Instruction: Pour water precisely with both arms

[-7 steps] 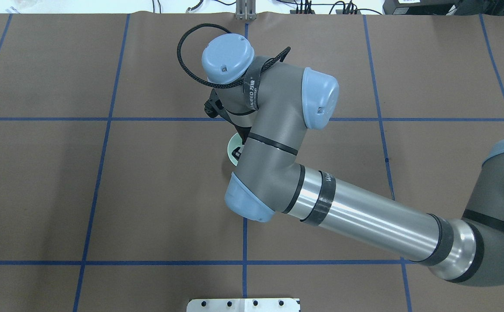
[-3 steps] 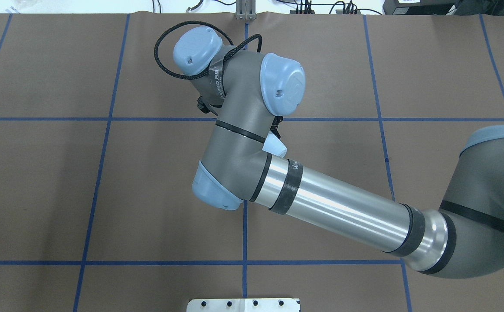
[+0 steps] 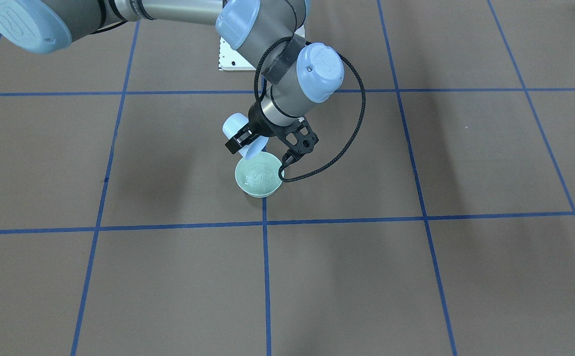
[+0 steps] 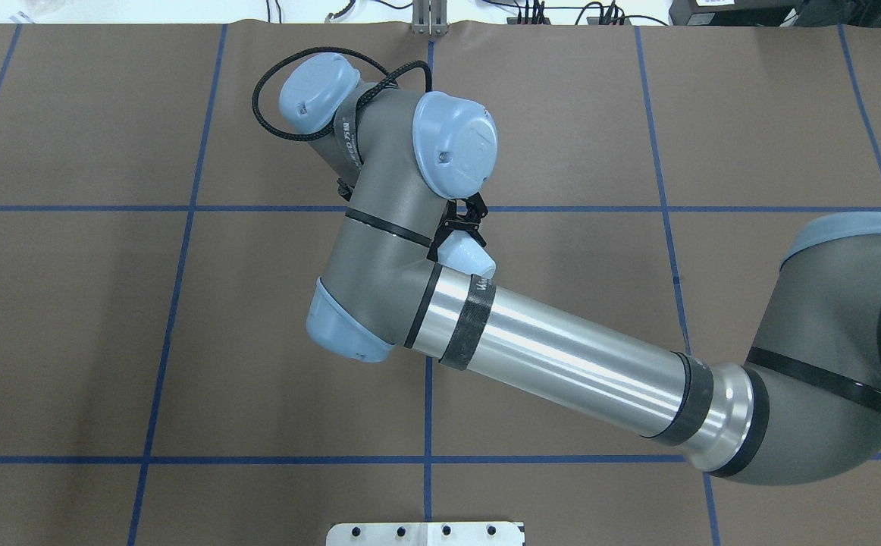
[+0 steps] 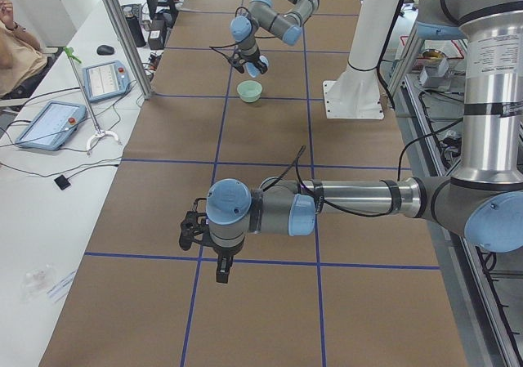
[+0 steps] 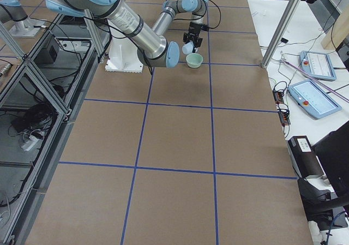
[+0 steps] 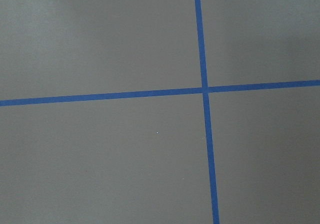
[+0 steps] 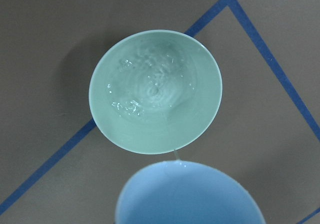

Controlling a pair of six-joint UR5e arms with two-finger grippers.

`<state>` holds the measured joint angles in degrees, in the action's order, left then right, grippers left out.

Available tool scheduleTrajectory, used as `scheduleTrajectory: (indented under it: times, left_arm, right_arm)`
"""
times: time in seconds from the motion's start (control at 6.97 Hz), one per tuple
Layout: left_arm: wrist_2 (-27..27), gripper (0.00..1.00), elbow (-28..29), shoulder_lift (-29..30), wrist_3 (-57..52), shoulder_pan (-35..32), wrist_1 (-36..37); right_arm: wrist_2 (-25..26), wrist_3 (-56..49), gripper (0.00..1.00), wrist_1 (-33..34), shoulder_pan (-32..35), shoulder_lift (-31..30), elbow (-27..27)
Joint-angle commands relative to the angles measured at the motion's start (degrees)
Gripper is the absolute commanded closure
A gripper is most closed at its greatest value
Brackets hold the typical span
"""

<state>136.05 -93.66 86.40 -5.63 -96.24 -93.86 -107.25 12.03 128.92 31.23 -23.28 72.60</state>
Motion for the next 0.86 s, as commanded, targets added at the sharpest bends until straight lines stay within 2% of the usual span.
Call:
scheduleTrajectory:
  times: [0.0,0.29,0.43,0.72]
  left_arm:
    - [0.00,0.00,-0.12,0.00,0.00,0.00,-0.01]
    - [0.00,0.00,-0.12,-0.09,0.00,0.00,0.08]
    - [0.00,0.00,-0.12,-0.26,0.00,0.00,0.08]
    - [0.00,0.00,-0.30,-0.79,3.22,0.00,-0.27]
  right_arm:
    - [1.51,0.19,1.00,0.02,-0.03,0.25,0.43]
    - [1.69,0.45,1.00,-0.69,0.23,-0.88,6.29]
    - [1.69,0.54,1.00,-3.82,1.19,-2.98,10.68]
    - [1.25,2.72,1.00,-18.37,4.70,-12.97,19.90]
